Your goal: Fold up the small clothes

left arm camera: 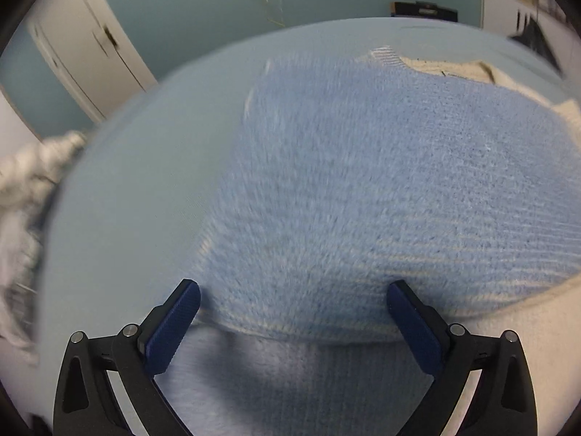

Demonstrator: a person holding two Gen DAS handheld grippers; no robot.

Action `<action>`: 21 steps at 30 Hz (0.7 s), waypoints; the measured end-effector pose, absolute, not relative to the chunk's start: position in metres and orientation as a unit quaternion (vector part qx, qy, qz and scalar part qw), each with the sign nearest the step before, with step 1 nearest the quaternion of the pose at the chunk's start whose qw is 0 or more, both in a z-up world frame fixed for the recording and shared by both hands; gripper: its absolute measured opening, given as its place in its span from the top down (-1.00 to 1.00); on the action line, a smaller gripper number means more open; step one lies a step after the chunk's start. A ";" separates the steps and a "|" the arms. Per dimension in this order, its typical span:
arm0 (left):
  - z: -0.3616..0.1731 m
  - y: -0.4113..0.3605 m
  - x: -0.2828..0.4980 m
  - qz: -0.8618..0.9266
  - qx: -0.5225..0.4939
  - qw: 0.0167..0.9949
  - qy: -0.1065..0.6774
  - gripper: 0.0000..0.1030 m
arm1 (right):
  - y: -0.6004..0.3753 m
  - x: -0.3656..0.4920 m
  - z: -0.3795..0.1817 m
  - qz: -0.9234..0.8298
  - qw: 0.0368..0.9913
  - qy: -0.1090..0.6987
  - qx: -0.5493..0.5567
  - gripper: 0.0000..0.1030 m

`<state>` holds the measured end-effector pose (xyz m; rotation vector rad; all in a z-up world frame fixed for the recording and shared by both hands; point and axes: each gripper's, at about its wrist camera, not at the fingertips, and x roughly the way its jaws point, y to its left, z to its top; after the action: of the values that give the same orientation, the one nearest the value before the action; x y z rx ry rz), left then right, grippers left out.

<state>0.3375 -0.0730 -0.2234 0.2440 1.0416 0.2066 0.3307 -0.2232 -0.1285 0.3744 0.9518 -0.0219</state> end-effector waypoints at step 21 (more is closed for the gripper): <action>-0.186 -0.214 0.330 -0.058 0.041 0.851 0.520 -1.00 | -0.224 0.342 -0.154 0.010 0.850 0.481 0.214 -0.74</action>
<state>0.3295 -0.2140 -0.1857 0.0855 1.0945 -0.1216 0.3420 -0.2238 -0.1539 0.4503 1.0131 0.0208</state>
